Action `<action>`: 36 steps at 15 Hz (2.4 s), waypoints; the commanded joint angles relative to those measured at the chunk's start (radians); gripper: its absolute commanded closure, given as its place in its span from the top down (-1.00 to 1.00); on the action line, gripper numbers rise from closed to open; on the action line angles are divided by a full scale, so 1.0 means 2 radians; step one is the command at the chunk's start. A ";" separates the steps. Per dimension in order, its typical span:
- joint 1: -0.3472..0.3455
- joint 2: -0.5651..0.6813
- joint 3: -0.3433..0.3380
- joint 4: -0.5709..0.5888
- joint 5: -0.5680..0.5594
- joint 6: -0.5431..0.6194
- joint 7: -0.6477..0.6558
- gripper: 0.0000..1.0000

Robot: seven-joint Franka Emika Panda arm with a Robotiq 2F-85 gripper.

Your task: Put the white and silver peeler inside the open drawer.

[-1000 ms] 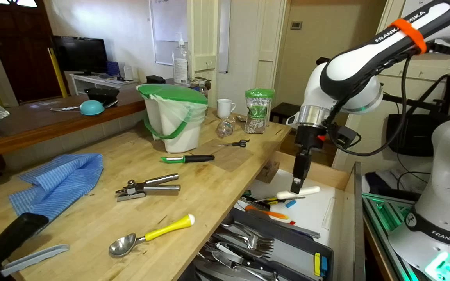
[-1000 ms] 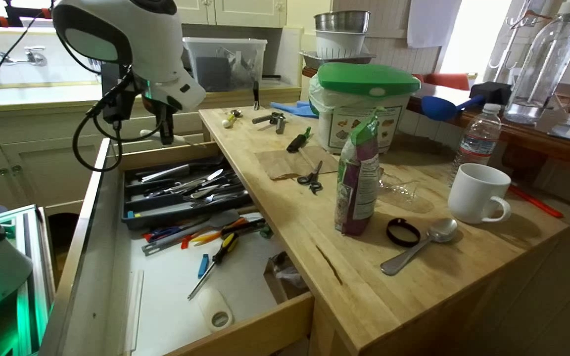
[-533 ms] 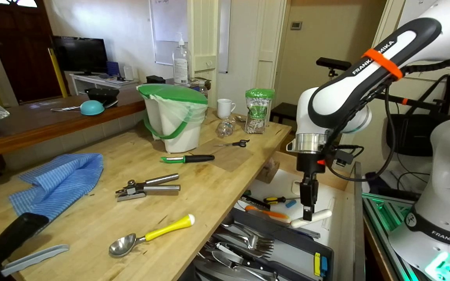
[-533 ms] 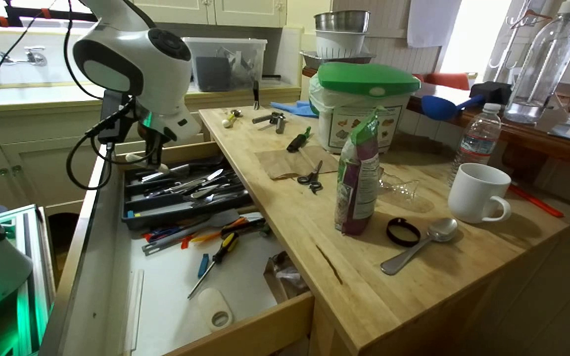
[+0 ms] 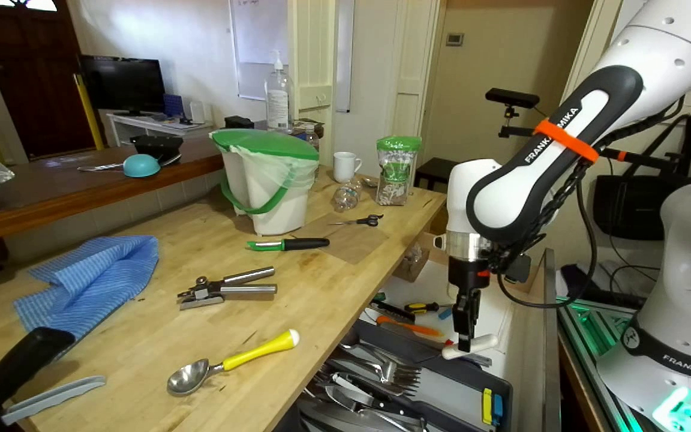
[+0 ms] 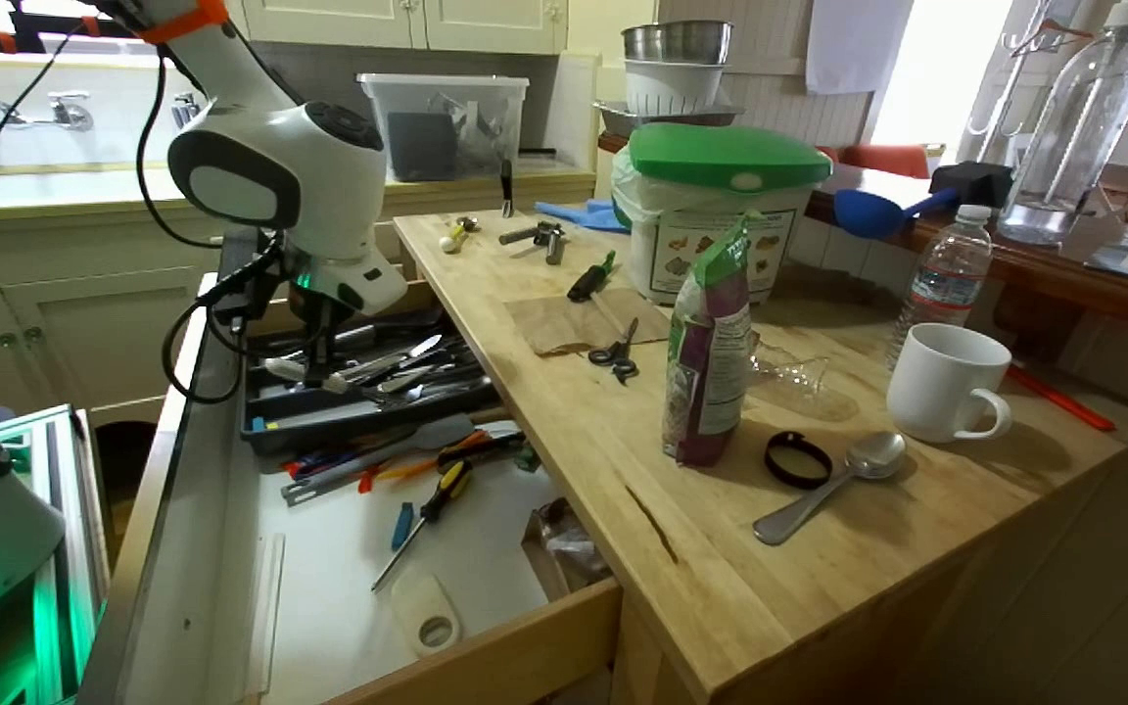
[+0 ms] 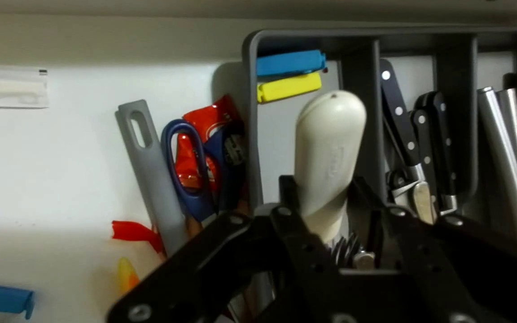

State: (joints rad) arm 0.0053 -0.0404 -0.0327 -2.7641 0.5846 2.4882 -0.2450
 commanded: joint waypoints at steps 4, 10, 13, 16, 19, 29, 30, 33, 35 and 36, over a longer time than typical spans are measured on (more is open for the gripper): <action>0.020 0.078 0.039 0.001 -0.031 0.141 0.026 -0.83; 0.007 0.075 0.049 0.003 -0.023 0.129 0.015 -0.83; 0.006 0.087 0.064 0.017 0.002 0.121 0.006 -0.83; 0.009 0.104 0.080 0.025 0.021 0.119 0.005 -0.83; 0.010 0.121 0.087 0.023 0.019 0.116 0.029 -0.83; 0.007 0.145 0.085 0.021 0.001 0.121 0.092 -0.83; 0.010 0.141 0.081 0.019 -0.009 0.121 0.103 -0.83; 0.016 0.125 0.071 0.011 -0.042 0.108 0.140 -0.83; 0.023 0.107 0.058 0.005 -0.085 0.100 0.178 -0.83; 0.020 0.091 0.061 0.005 -0.091 0.091 0.174 -0.83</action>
State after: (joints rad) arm 0.0357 0.2245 0.1097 -2.7340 0.4814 2.7268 0.0384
